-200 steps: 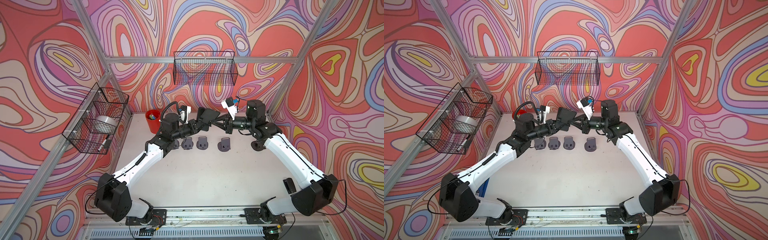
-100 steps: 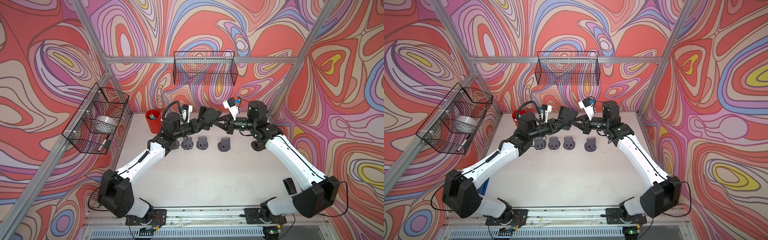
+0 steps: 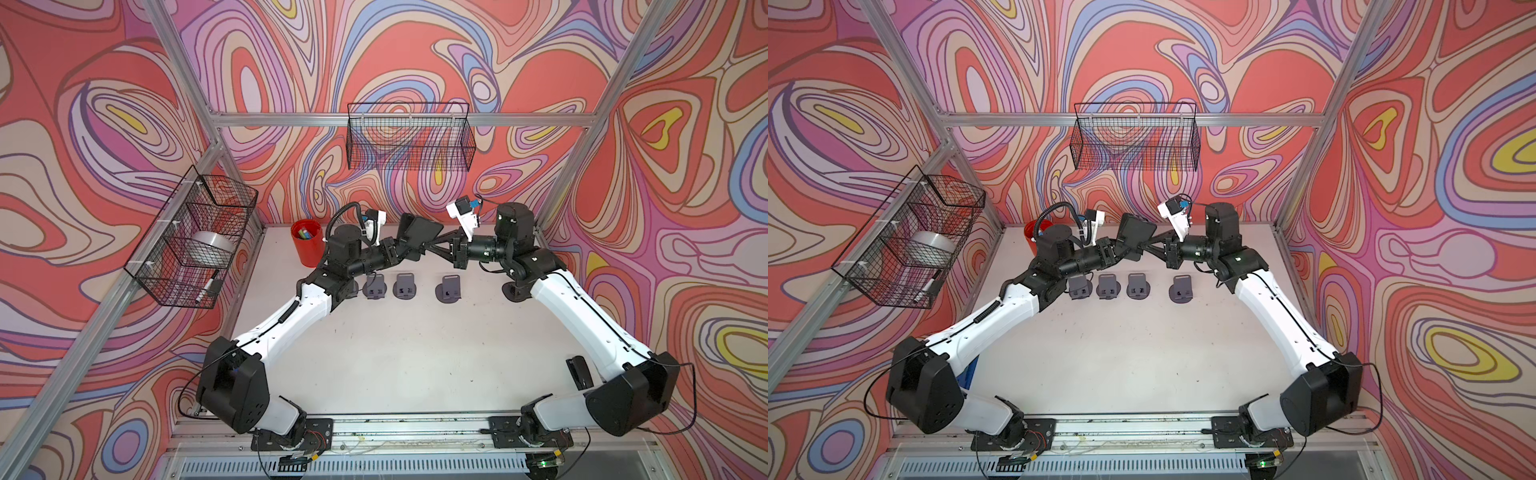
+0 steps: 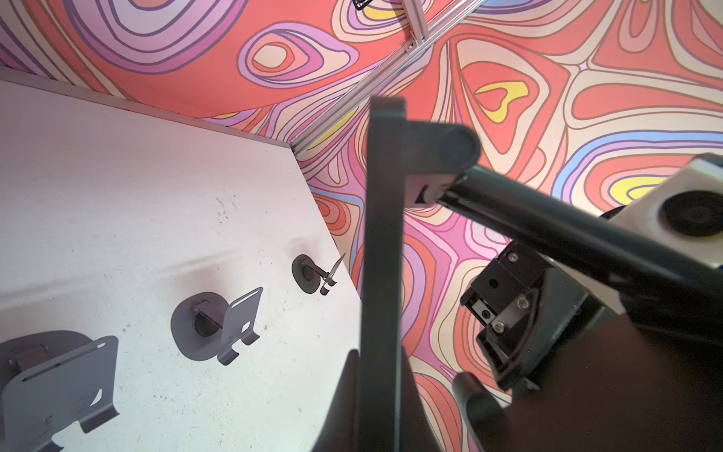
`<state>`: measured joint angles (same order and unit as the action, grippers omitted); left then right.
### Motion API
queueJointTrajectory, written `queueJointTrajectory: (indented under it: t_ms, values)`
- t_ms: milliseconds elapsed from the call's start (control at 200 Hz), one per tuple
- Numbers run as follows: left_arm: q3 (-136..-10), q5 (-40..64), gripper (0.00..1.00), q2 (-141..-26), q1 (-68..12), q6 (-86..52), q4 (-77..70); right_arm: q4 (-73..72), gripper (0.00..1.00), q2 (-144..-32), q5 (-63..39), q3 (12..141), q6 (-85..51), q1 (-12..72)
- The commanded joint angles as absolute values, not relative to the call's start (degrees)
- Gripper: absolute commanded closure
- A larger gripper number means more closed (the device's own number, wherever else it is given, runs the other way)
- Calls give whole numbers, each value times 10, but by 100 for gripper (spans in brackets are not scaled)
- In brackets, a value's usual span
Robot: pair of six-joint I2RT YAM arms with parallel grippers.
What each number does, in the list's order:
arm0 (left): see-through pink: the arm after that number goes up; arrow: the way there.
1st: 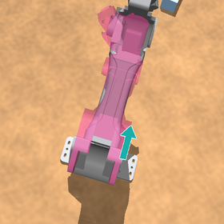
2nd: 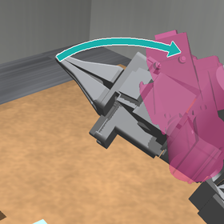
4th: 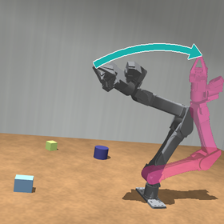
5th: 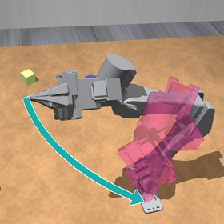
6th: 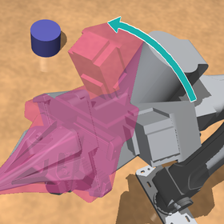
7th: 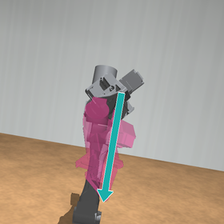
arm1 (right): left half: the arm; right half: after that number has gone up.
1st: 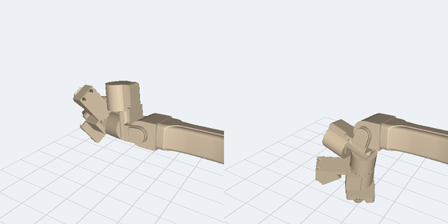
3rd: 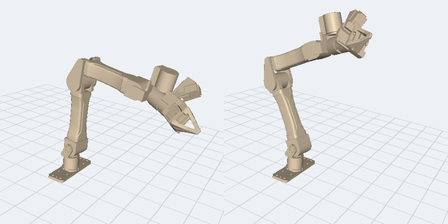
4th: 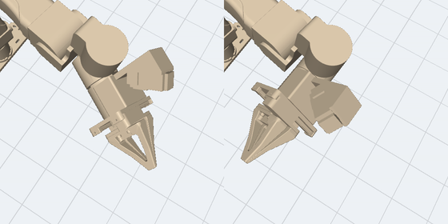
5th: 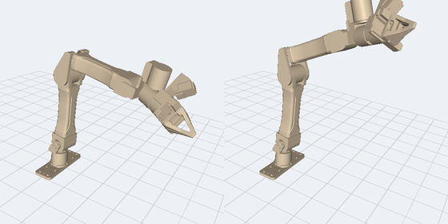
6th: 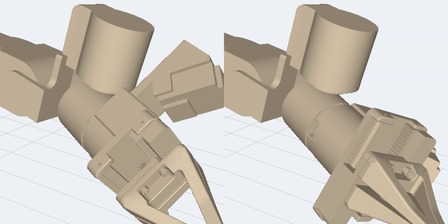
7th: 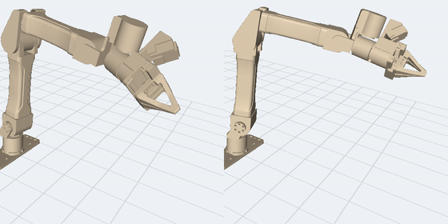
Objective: Open the phone stand
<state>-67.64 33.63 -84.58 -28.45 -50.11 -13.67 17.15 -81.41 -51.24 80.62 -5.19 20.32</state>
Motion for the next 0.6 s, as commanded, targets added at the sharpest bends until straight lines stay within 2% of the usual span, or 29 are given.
queueJointTrajectory:
  t_ms: [0,280,381,486,556,596]
  values:
    - [-683,259,100,-869,-274,-496,-146,170,100,-783,-617,821,-64,225]
    - [-683,271,100,-875,-275,-505,-161,210,100,-786,-598,841,-42,225]
    - [-672,274,100,-867,-274,-511,-171,224,96,-784,-576,847,-35,225]
    - [-661,279,100,-857,-275,-513,-175,238,80,-784,-552,855,-32,225]
    - [-647,279,100,-844,-275,-517,-176,250,63,-781,-535,860,-28,225]
    - [-637,280,100,-835,-275,-519,-176,261,57,-778,-524,863,-23,225]
